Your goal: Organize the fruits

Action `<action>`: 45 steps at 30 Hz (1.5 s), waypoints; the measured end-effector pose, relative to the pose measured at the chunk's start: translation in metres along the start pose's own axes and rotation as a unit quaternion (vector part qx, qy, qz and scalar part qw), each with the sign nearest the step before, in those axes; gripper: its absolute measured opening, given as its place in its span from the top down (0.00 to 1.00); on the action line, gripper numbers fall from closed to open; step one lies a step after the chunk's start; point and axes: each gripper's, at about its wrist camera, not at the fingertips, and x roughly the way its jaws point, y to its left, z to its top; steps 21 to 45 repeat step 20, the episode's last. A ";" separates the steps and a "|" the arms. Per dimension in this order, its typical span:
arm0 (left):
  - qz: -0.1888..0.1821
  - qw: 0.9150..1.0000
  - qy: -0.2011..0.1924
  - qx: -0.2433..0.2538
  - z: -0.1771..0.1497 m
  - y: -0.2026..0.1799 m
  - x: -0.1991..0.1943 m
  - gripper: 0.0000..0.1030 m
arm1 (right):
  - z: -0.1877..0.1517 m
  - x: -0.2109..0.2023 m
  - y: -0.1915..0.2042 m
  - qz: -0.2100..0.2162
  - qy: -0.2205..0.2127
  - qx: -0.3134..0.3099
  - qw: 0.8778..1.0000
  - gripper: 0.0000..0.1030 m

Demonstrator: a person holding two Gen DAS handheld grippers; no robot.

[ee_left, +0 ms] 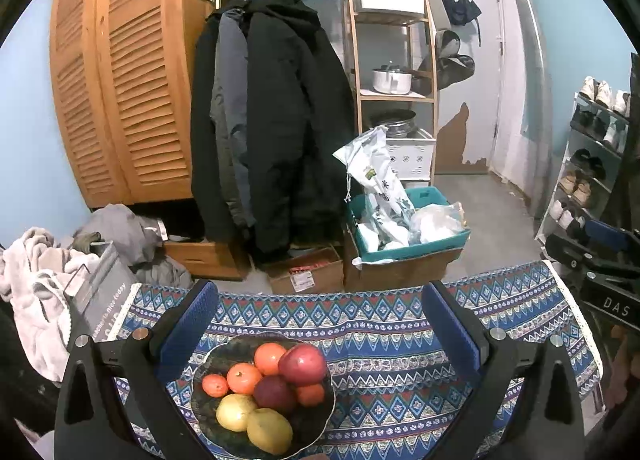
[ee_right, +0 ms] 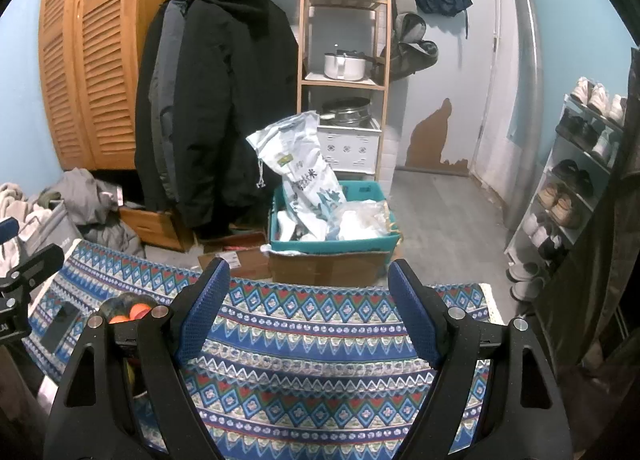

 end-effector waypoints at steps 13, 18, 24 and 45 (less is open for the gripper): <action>0.003 1.000 -0.004 0.006 0.000 -0.004 -0.001 0.01 | 0.000 0.000 0.000 -0.001 0.000 0.000 1.000 0.22; 0.001 1.000 -0.004 0.004 0.000 -0.004 -0.001 0.01 | -0.001 0.000 -0.001 0.000 0.001 0.001 1.000 0.22; 0.004 1.000 -0.003 0.004 0.000 -0.003 0.000 0.01 | -0.001 0.000 -0.001 -0.001 0.001 0.000 1.000 0.22; 0.004 1.000 -0.003 0.004 0.000 -0.003 0.000 0.01 | -0.001 0.000 -0.001 -0.001 0.001 0.000 1.000 0.22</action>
